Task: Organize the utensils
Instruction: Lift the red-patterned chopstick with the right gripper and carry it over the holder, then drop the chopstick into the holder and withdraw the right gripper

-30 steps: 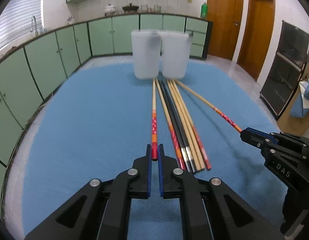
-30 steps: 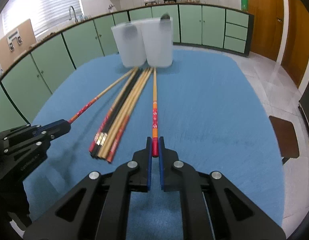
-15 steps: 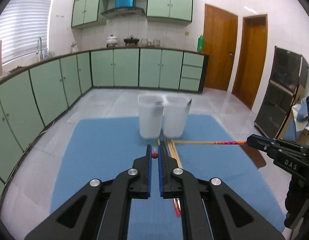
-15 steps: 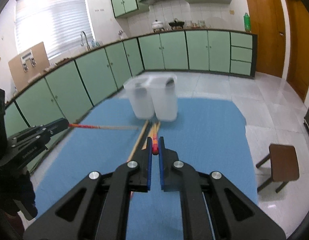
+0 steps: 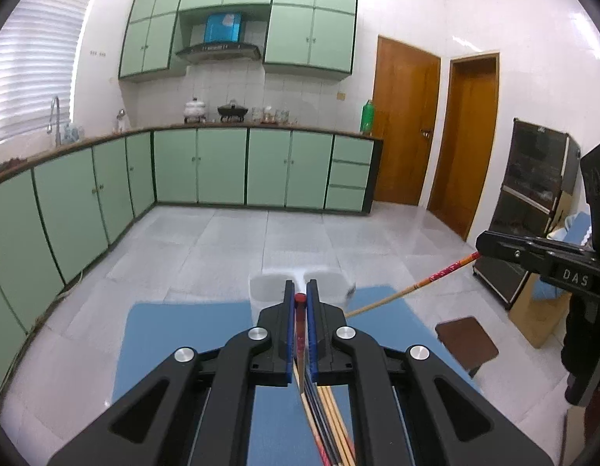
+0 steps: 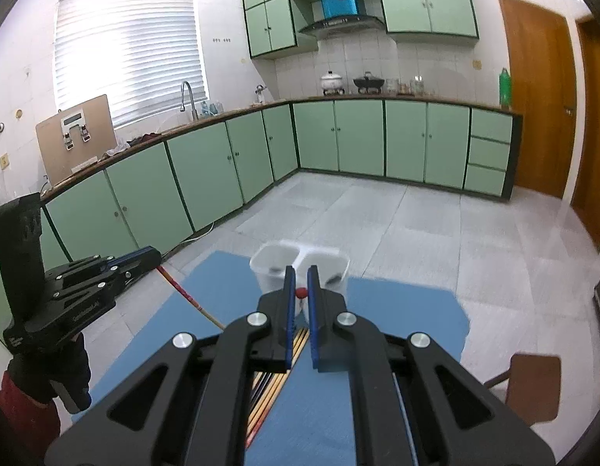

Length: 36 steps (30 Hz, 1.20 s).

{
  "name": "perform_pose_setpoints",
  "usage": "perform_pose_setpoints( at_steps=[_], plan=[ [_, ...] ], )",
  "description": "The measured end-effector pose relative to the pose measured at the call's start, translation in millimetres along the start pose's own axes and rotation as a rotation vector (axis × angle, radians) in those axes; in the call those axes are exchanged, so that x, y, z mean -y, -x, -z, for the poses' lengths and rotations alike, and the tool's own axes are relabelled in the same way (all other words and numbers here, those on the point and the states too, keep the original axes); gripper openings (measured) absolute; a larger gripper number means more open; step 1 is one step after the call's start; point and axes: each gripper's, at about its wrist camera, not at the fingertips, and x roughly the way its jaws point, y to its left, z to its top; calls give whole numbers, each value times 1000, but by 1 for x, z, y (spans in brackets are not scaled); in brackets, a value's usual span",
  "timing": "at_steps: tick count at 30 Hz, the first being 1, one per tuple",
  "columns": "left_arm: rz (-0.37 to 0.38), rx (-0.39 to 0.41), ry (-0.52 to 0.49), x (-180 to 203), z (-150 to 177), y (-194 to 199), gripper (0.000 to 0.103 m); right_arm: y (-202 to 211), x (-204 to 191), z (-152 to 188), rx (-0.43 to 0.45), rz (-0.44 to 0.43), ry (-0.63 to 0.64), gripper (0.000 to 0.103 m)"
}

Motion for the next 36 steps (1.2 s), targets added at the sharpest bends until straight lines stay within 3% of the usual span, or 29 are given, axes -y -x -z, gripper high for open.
perform_pose_setpoints(
  at_steps=[9,13,18,26,29,30,34,36],
  plan=[
    [6,147,-14,1,-72,1,6,-8,23,-67,17,-11,-8,5],
    [-21,179,-36,2,-90,-14,6,-16,27,-84,21,-20,-13,5],
    [-44,156,-46,3,-92,-50,6,-52,24,-86,-29,7,4,5],
    [-41,20,-16,-2,-65,-105,6,-122,7,-53,-146,60,51,6],
    [-48,-14,-18,-3,-54,-113,13,-134,10,-46,-167,39,20,8],
    [-49,-19,-17,-5,-51,-114,20,-136,12,-45,-171,38,9,8],
    [-52,-29,-16,-8,-41,-107,34,-126,21,-37,-140,47,-31,36],
    [-64,-27,-22,-8,-37,-99,41,-112,22,-31,-108,75,-28,41]
  ],
)
